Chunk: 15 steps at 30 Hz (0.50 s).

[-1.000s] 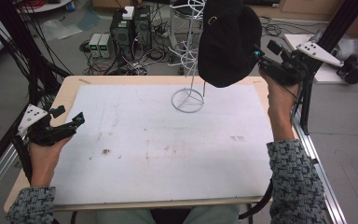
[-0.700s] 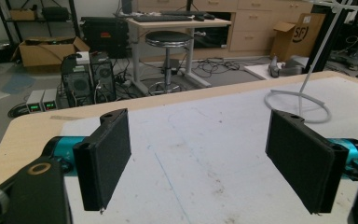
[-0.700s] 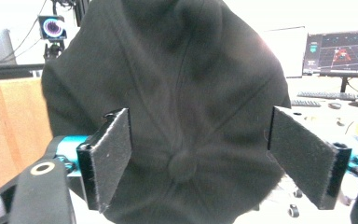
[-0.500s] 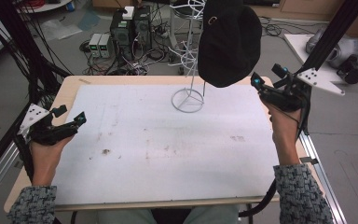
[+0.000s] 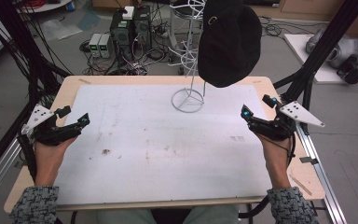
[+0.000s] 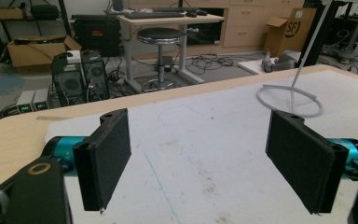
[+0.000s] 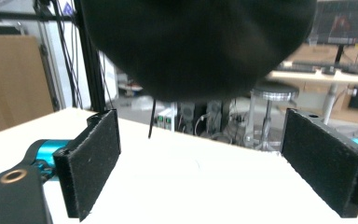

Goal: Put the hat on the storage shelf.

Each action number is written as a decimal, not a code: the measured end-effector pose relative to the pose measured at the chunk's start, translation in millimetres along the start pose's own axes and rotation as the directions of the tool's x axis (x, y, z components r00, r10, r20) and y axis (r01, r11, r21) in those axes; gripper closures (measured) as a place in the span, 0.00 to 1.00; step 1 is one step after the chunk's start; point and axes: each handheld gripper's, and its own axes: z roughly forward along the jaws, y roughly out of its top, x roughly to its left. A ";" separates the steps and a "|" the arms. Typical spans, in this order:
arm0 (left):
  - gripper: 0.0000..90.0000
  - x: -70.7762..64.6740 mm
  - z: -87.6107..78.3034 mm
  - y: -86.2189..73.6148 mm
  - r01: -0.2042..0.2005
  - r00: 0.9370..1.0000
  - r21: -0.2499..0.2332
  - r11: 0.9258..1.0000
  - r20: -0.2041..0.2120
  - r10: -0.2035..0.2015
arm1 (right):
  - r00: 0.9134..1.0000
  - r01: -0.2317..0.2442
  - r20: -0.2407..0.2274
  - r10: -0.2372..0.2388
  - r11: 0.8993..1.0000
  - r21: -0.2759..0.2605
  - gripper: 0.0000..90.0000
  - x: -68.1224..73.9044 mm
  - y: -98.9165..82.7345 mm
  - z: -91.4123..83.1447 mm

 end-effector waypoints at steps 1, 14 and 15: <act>0.25 0.0 -0.1 0.1 0.000 1.000 -0.001 1.000 0.000 0.000 | 1.000 -0.002 -0.002 0.002 1.000 0.006 0.13 0.4 -3.7 1.3; 0.25 -3.0 0.7 -1.0 -0.006 1.000 0.007 1.000 0.008 0.006 | 0.999 -0.051 0.018 0.049 0.992 0.119 0.13 3.8 -57.6 7.0; 0.25 -3.0 0.7 -0.9 -0.006 1.000 0.006 1.000 0.008 0.006 | 0.999 -0.052 0.023 0.049 0.990 0.129 0.13 4.5 -61.2 7.1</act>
